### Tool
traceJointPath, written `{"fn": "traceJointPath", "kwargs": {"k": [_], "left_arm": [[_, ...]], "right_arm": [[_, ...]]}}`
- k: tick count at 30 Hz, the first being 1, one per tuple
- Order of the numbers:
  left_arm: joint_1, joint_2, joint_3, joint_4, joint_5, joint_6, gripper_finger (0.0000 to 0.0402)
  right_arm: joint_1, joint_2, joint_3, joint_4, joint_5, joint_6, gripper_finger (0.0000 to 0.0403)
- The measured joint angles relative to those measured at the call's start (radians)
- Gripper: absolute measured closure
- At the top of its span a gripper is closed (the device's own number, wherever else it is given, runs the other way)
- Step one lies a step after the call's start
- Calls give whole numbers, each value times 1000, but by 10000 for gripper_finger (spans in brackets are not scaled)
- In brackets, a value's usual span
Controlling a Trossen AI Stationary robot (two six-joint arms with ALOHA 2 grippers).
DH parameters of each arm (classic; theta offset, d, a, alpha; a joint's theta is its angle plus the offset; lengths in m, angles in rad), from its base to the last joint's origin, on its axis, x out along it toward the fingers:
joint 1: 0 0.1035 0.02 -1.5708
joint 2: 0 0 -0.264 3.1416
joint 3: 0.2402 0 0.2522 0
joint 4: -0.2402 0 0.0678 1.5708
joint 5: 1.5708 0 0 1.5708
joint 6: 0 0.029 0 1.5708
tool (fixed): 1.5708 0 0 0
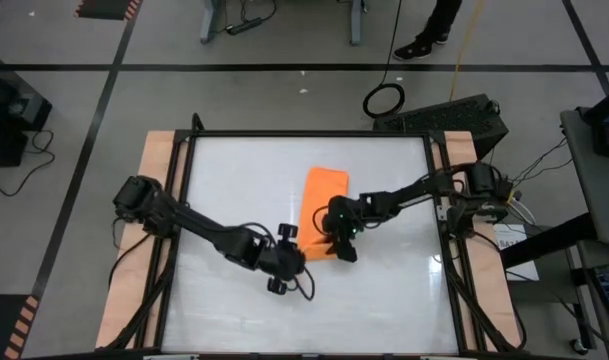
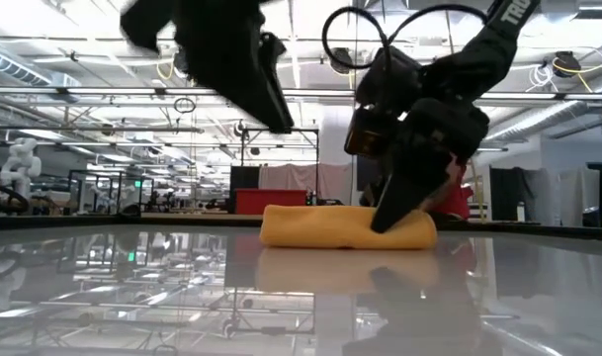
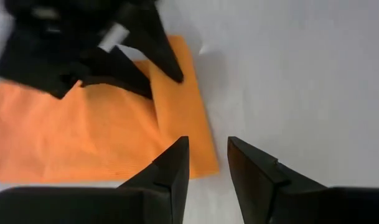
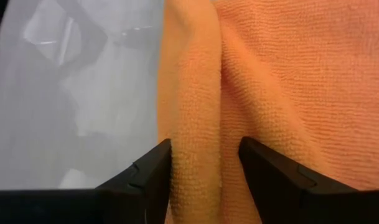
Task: Roll towel
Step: Roll the towel
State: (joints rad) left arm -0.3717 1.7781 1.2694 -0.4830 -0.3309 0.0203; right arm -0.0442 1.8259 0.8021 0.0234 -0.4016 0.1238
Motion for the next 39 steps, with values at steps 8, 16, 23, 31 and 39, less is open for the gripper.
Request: {"fn": "traceJointPath", "kwargs": {"k": [8, 16, 23, 31, 39], "left_arm": [[18, 154, 0, 112, -51, 65, 224], [68, 226, 0, 107, 39, 37, 157], [123, 229, -5, 108, 127, 12, 220], [166, 227, -31, 124, 212, 25, 388], [173, 229, -34, 164, 233, 49, 394]], "right_arm": [[-35, 1, 0, -8, -56, 21, 220], [-36, 1, 0, -7, -69, 45, 220], [-37, 1, 0, -7, -94, 65, 220], [-38, -19, -1, -18, -95, 75, 220], [-56, -133, -6, -163, -45, 47, 219]]}}
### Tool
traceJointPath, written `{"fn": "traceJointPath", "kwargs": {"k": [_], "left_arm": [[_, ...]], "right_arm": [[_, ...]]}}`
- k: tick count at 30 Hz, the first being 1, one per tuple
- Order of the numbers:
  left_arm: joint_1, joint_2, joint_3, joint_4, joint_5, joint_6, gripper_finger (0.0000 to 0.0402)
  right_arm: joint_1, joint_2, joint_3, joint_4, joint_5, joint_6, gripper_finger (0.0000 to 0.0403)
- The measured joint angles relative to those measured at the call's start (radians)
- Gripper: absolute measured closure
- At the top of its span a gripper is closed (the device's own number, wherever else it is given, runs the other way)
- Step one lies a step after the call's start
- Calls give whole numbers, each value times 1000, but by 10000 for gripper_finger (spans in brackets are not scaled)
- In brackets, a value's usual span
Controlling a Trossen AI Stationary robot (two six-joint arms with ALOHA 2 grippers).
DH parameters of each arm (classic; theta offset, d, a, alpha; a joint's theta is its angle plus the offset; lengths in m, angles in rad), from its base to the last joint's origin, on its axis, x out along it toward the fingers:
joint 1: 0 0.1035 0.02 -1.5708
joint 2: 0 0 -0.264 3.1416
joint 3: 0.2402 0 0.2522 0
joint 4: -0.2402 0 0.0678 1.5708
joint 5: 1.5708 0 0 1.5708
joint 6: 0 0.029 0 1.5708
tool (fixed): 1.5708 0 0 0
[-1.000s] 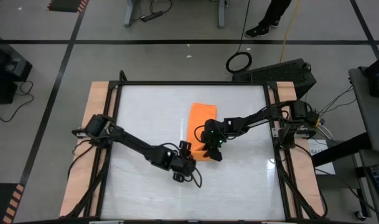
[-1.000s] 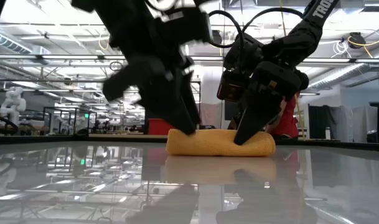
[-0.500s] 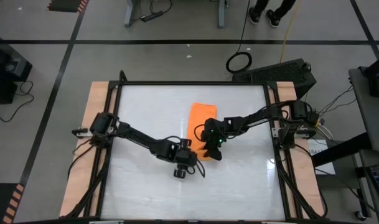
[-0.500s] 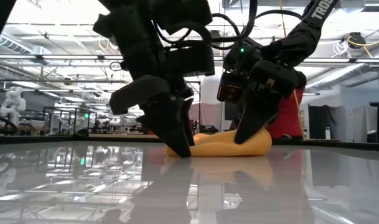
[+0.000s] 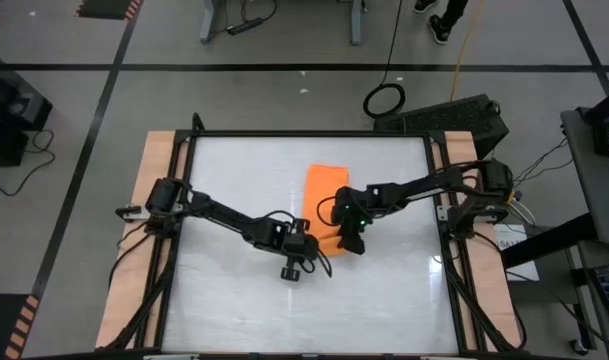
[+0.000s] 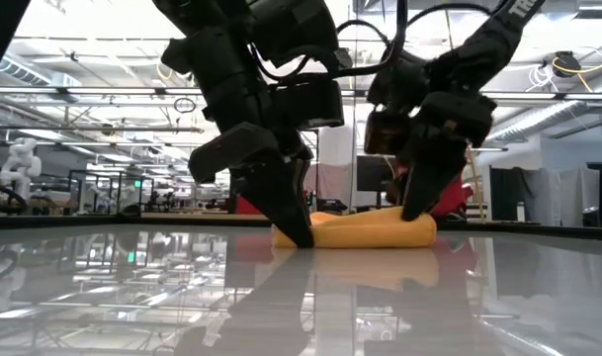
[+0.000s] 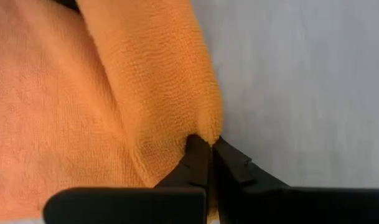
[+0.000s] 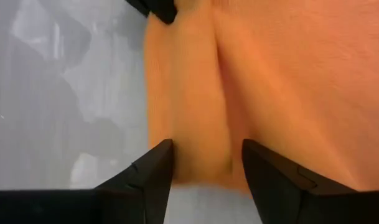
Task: Roll towel
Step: Roll the towel
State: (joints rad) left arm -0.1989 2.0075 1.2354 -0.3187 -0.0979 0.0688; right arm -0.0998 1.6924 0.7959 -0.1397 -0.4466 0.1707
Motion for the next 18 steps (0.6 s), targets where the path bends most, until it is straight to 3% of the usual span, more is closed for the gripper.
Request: {"fn": "traceJointPath", "kwargs": {"k": [12, 18], "left_arm": [[23, 2, -1, 30, 73, -1, 396], [36, 2, -1, 41, 105, -3, 397]], "right_arm": [[15, -266, 3, -304, 111, -154, 178], [148, -314, 4, -269, 188, -281, 186]]}}
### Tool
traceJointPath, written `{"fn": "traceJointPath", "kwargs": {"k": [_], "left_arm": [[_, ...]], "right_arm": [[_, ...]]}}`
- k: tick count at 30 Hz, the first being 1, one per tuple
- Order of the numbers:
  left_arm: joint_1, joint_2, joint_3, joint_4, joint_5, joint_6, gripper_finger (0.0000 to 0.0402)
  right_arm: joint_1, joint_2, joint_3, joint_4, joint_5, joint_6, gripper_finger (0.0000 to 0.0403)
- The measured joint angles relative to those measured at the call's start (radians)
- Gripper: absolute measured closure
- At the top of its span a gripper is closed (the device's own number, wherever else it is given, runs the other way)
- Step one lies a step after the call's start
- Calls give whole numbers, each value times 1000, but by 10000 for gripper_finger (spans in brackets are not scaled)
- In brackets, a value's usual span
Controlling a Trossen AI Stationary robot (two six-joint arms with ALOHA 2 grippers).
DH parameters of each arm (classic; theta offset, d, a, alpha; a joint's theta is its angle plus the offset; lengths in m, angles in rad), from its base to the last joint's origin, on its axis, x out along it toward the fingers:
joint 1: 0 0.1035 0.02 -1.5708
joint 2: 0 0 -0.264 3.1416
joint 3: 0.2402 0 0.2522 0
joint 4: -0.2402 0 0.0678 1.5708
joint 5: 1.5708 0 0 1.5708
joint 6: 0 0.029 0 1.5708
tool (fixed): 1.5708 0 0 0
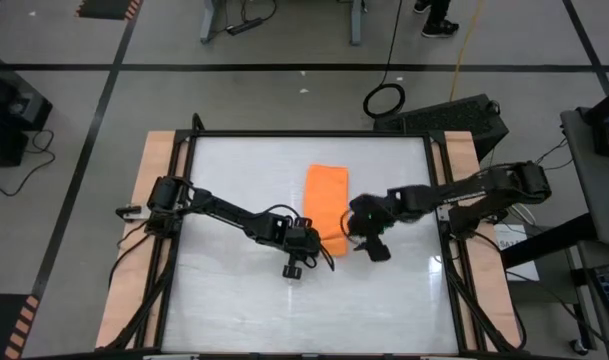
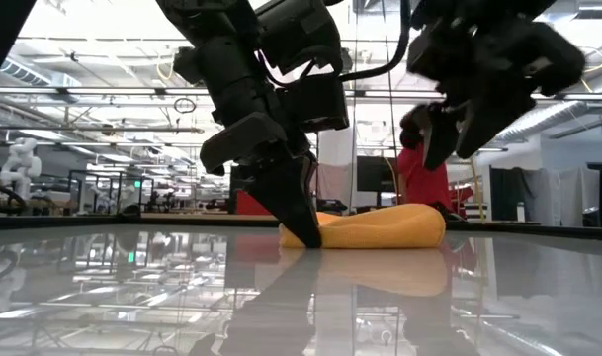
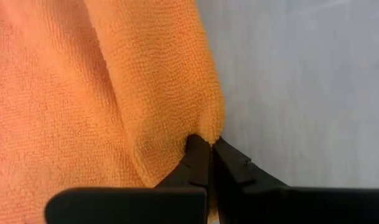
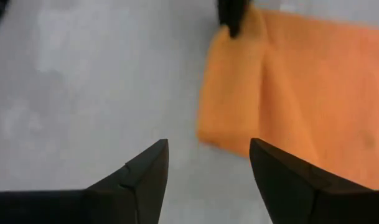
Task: Roll towel
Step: Roll the towel
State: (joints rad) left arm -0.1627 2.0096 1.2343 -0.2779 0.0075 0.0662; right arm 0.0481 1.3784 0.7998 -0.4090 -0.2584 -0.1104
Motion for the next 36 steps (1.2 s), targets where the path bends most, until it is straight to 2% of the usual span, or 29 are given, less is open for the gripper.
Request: {"fn": "traceJointPath", "kwargs": {"k": [7, 20, 25, 28, 31, 33, 34, 36], "left_arm": [[14, 1, 0, 19, 45, 1, 397], [48, 3, -1, 54, 178, 27, 397], [61, 4, -2, 70, 236, 27, 397], [70, 4, -2, 84, 292, 21, 397], [80, 4, -2, 93, 363, 18, 397], [88, 4, -2, 105, 420, 8, 397], [93, 4, -2, 116, 453, -5, 397], [105, 4, -2, 148, 527, -37, 397]], "right_arm": [[165, 70, 1, 117, 271, -90, 194], [183, 261, 2, 154, 313, 11, 195], [184, 307, 7, 162, 321, 122, 203], [192, 314, 7, 166, 332, 191, 242], [191, 300, 6, 169, 328, 251, 319], [188, 287, 4, 164, 286, 289, 373], [186, 278, 3, 159, 251, 310, 387], [185, 264, 2, 154, 188, 365, 388]]}}
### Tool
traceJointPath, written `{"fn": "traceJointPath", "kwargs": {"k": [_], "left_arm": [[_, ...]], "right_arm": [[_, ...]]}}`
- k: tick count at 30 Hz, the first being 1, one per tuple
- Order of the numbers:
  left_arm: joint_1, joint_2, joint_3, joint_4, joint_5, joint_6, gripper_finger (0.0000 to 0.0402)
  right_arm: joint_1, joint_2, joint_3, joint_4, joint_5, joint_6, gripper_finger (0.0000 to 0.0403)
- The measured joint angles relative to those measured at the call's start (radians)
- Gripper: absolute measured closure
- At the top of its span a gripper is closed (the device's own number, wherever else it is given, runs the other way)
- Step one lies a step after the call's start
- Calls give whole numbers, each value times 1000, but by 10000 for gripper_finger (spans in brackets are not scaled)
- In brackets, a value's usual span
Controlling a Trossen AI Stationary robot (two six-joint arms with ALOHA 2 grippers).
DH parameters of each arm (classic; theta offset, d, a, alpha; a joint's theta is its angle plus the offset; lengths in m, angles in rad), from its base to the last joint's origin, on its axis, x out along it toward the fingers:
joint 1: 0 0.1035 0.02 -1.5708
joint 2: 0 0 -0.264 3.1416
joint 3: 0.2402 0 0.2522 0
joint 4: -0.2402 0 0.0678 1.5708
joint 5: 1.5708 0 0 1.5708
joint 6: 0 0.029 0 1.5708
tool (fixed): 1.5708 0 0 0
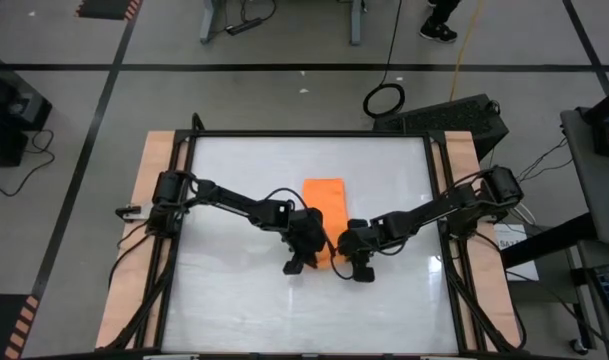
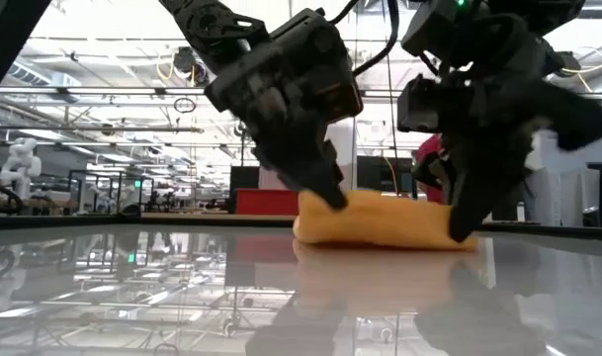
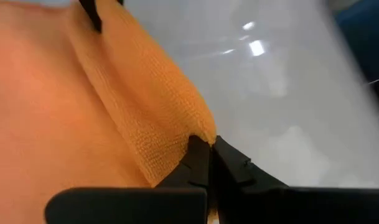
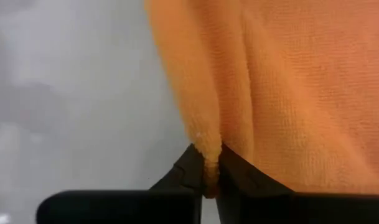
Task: Roll towel
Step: Roll the towel
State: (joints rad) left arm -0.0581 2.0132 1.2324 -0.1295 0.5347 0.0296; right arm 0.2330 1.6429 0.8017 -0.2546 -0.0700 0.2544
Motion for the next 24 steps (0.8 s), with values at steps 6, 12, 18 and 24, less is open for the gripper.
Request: {"fn": "traceJointPath", "kwargs": {"k": [6, 12, 18, 24], "left_arm": [[36, 0, 0, 91, 145, -121, 397], [52, 8, 3, 72, 152, -165, 397], [50, 44, 3, 63, 172, -185, 397], [51, 50, 5, 59, 164, -193, 372]], "right_arm": [[-4, -18, 0, -1, -226, 125, 398], [-12, -17, 0, 4, -325, 218, 397], [-35, -17, 2, -26, -371, 255, 400], [-58, -18, 3, -92, -378, 262, 399]]}}
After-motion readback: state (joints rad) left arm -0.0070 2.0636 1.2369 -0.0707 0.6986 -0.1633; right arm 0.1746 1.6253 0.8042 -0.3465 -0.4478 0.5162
